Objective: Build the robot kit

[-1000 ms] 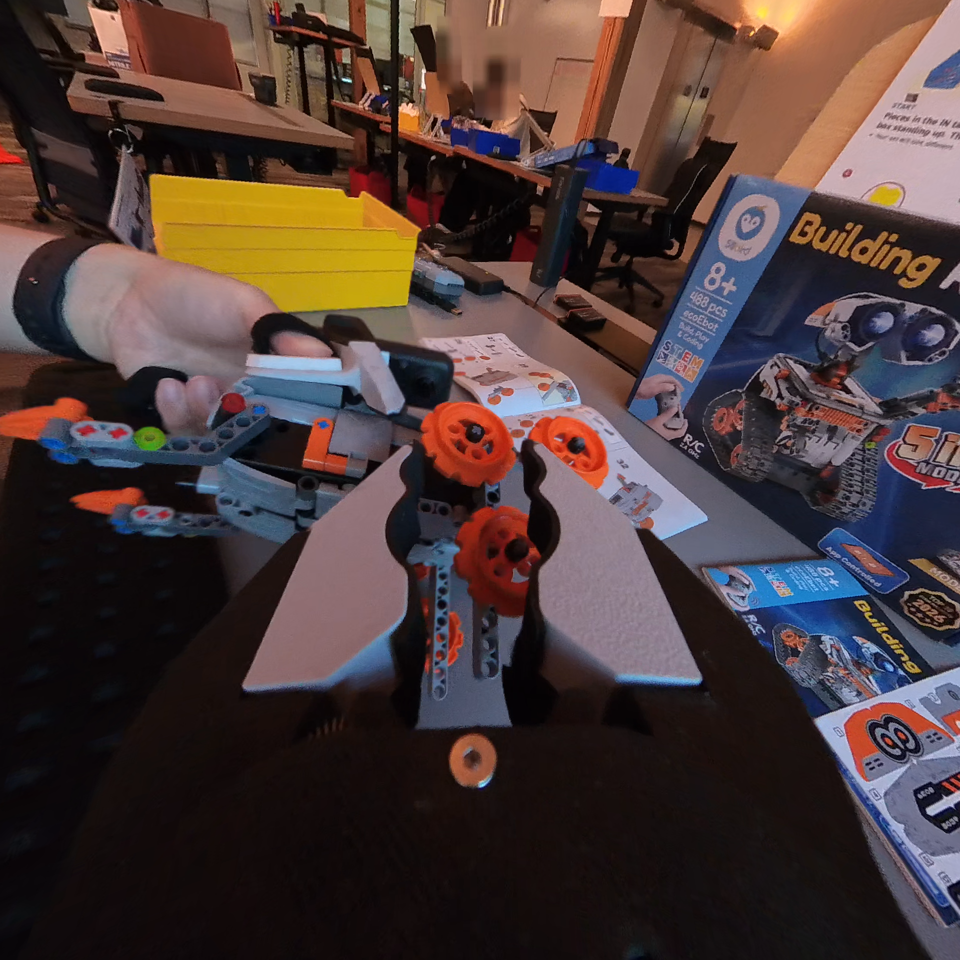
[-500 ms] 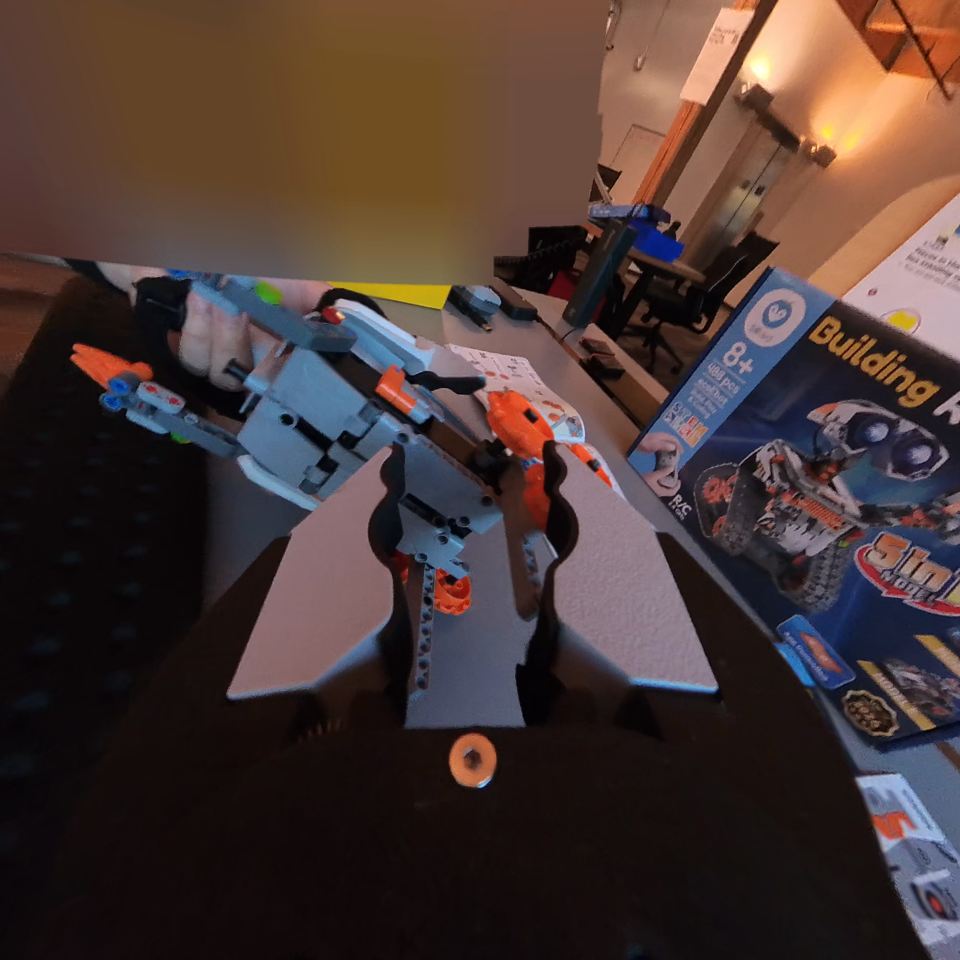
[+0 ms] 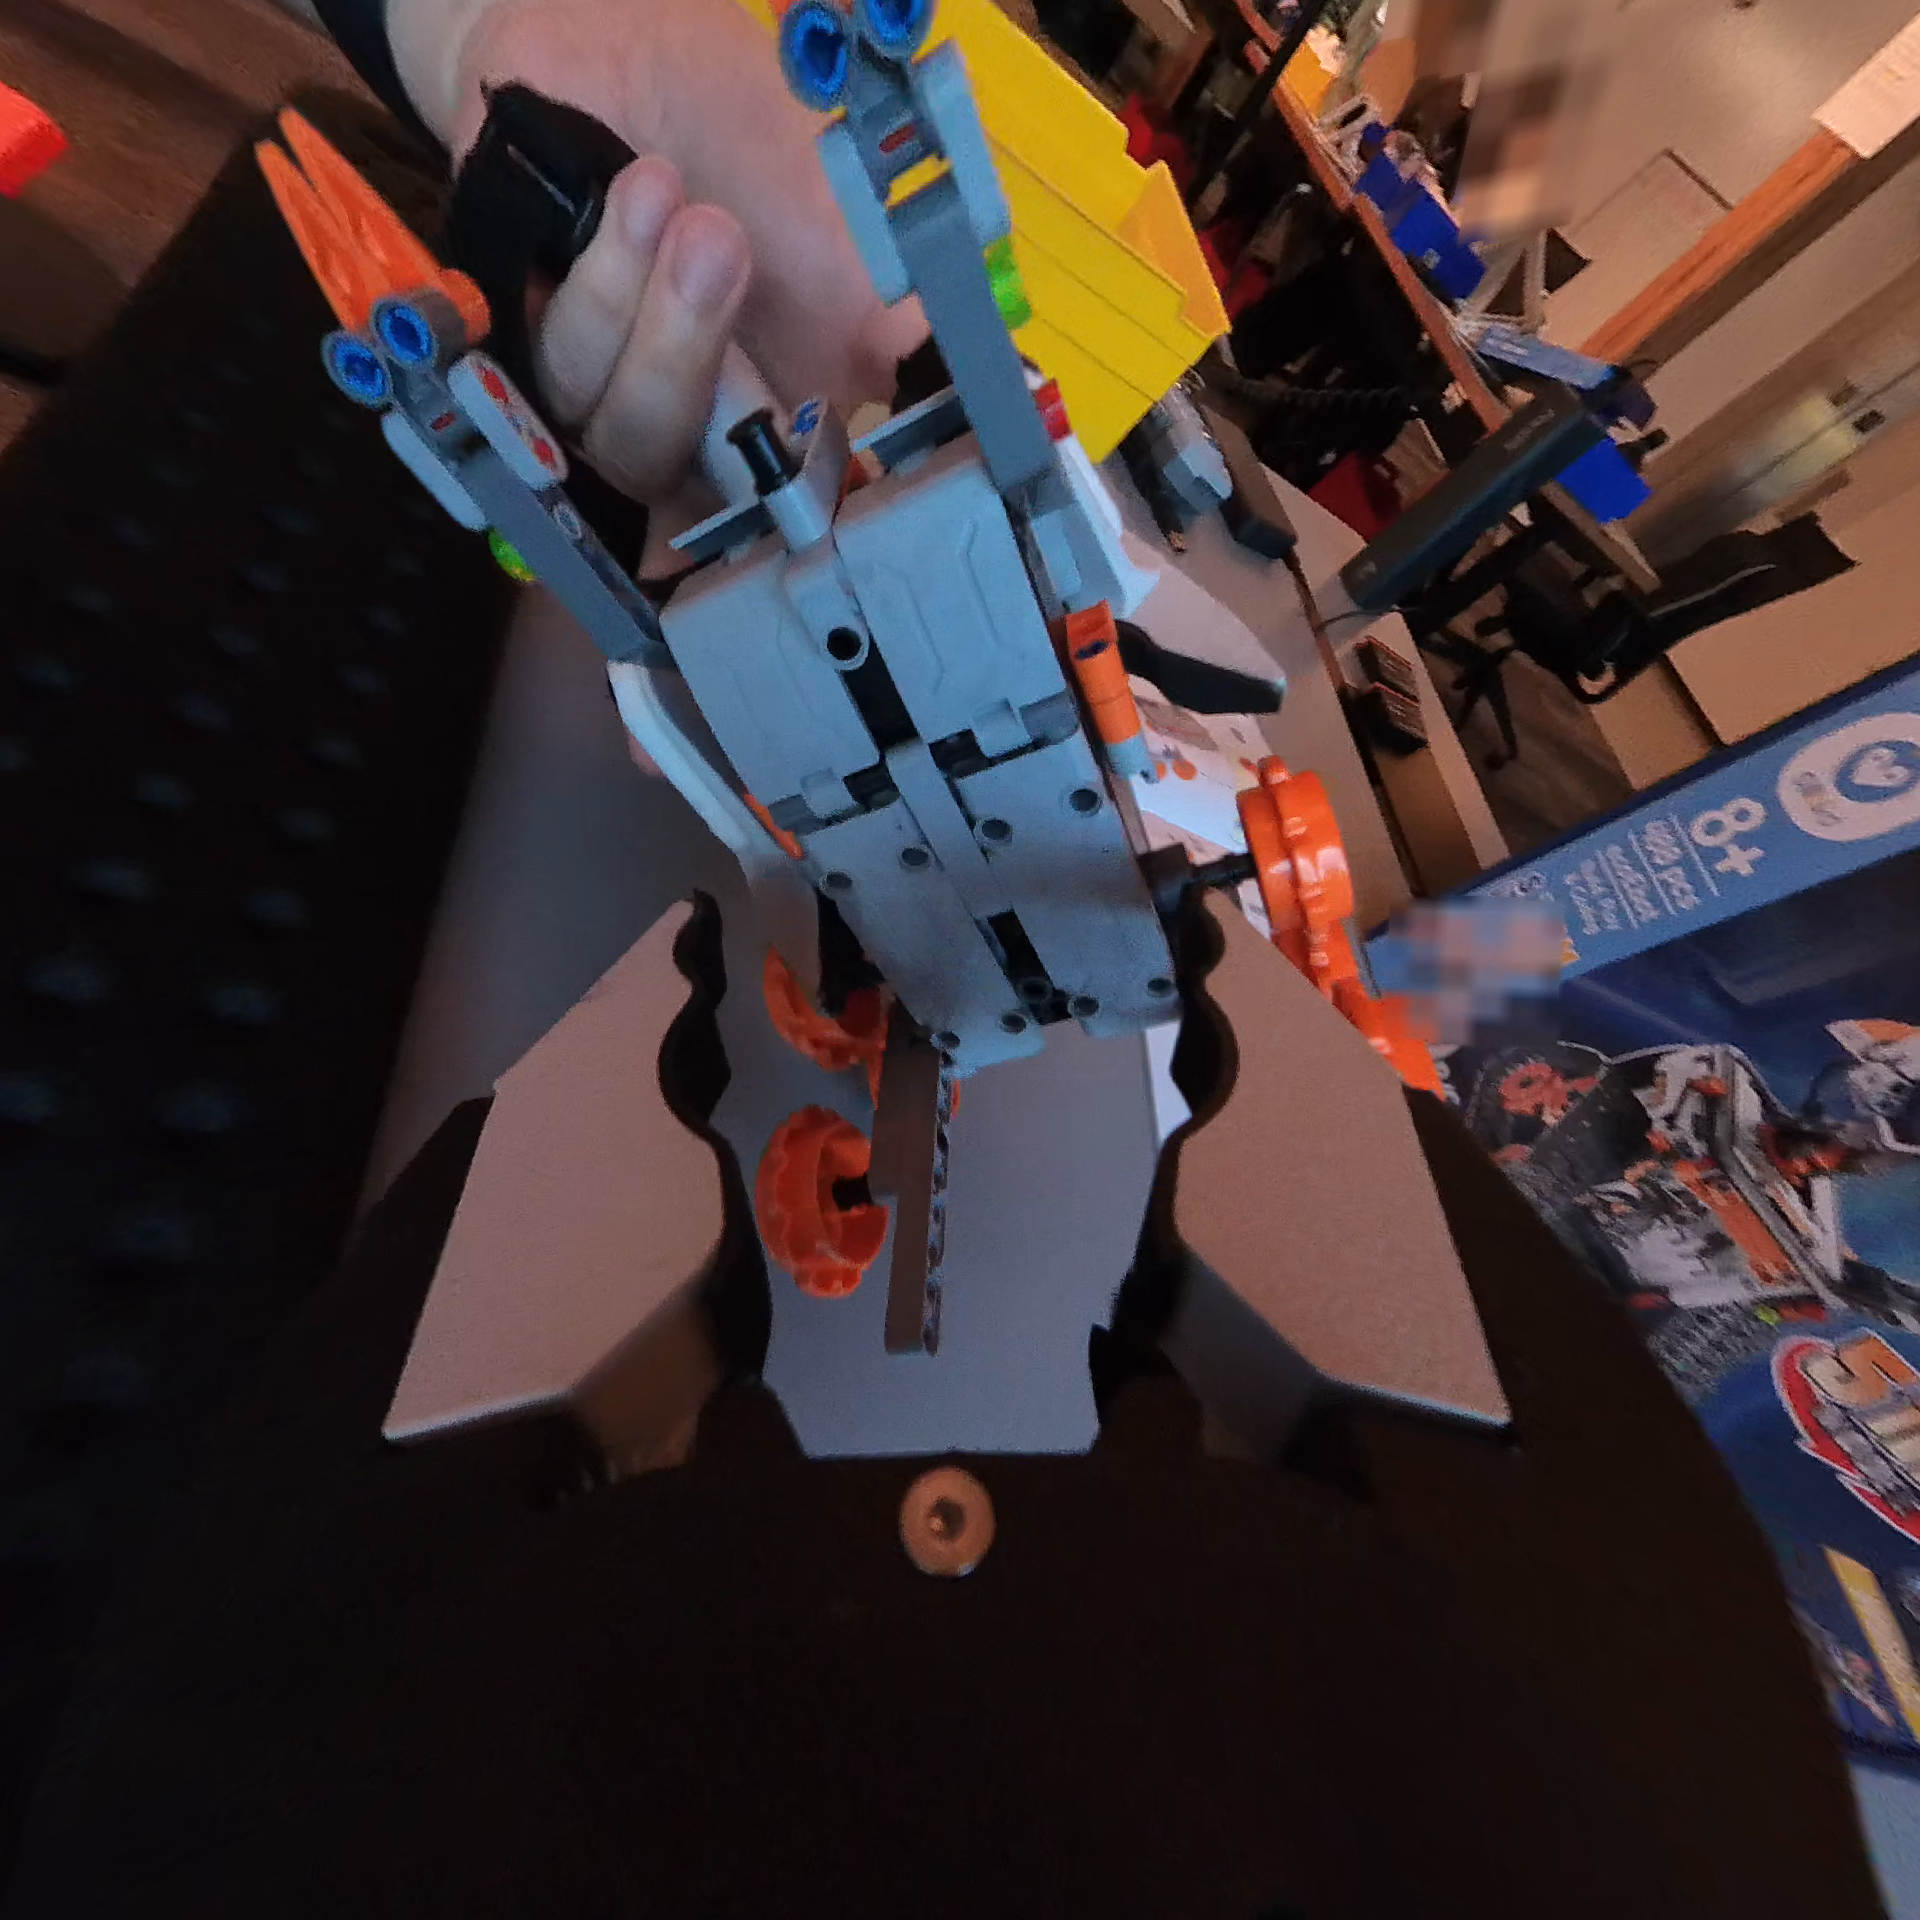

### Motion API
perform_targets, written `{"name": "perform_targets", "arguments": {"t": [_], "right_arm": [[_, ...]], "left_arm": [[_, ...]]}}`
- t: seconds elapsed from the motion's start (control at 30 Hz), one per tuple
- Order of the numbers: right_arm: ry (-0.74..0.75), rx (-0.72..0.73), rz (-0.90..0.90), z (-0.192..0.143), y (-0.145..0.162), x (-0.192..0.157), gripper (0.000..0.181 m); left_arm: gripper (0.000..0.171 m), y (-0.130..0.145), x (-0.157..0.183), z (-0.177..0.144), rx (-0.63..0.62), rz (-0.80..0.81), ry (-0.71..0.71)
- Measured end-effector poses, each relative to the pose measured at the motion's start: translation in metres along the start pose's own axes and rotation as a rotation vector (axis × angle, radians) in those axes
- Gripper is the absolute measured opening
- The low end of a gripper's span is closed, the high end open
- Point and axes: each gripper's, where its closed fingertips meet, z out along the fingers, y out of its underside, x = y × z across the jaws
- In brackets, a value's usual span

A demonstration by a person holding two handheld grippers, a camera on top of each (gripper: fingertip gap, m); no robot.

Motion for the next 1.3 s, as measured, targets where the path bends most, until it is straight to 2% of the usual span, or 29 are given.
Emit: {"name": "perform_targets", "arguments": {"t": [0.2, 0.4, 0.63, 0.93, 1.1, 1.27, 1.3], "right_arm": [[-0.054, 0.063, 0.056, 0.005, -0.006, 0.0, 0.093], [-0.043, -0.085, -0.061, 0.014, 0.007, 0.001, 0.087], [-0.011, -0.143, -0.123, 0.022, 0.014, -0.001, 0.099], [0.02, -0.011, -0.056, -0.006, -0.017, -0.001, 0.1], [0.044, -0.141, -0.217, -0.004, -0.008, 0.011, 0.121], [-0.004, -0.297, -0.306, 0.006, 0.007, 0.013, 0.119], [0.013, -0.3, -0.312, 0.006, 0.004, 0.014, 0.111]], "left_arm": [[0.094, 0.0, 0.001, -0.001, -0.007, 0.002, 0.014], [0.094, -0.001, 0.002, 0.001, -0.012, 0.001, 0.011], [0.093, -0.002, 0.003, 0.0, -0.01, 0.005, 0.013], [0.094, -0.001, -0.007, -0.001, -0.036, 0.053, -0.04], [0.094, 0.001, -0.009, -0.003, -0.055, 0.081, -0.045], [0.094, 0.001, -0.006, -0.004, -0.049, 0.081, -0.034], [0.094, 0.001, -0.005, -0.004, -0.049, 0.079, -0.028]]}}
